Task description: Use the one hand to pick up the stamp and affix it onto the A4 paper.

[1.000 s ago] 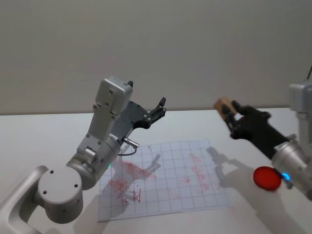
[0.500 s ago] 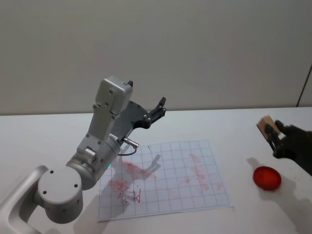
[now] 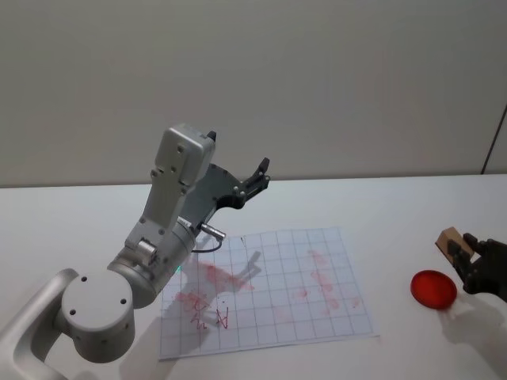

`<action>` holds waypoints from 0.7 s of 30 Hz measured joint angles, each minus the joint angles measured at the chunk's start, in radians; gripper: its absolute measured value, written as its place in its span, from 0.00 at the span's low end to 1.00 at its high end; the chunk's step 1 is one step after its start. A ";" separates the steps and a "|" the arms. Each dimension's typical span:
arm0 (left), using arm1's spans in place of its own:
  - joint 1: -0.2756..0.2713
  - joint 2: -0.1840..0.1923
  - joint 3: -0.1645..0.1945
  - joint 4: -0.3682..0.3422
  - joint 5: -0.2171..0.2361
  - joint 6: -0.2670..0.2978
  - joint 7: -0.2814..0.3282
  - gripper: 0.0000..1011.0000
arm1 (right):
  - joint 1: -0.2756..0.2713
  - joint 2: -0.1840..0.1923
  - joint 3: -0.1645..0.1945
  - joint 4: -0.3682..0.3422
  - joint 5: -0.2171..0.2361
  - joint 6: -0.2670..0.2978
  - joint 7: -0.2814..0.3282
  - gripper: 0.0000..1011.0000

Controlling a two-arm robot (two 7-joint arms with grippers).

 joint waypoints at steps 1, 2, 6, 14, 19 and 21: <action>0.000 0.000 0.000 0.000 0.000 0.000 0.000 0.99 | 0.000 0.001 -0.001 0.003 -0.007 0.004 0.003 0.21; 0.000 0.000 0.000 0.000 0.000 0.000 0.000 0.99 | 0.000 0.002 -0.001 0.005 -0.011 0.006 0.004 0.21; 0.000 0.000 0.000 0.000 0.000 0.000 0.000 0.99 | 0.004 0.002 -0.006 0.016 -0.032 0.015 0.011 0.21; 0.000 0.000 0.000 0.000 0.000 0.000 0.000 0.99 | 0.019 -0.005 -0.020 0.046 -0.075 0.035 0.030 0.21; 0.000 0.000 0.000 0.000 0.000 0.000 0.000 0.99 | 0.028 -0.012 -0.029 0.065 -0.097 0.044 0.040 0.21; 0.000 0.000 0.000 0.000 0.000 0.000 0.000 0.99 | 0.033 -0.016 -0.033 0.075 -0.106 0.048 0.044 0.21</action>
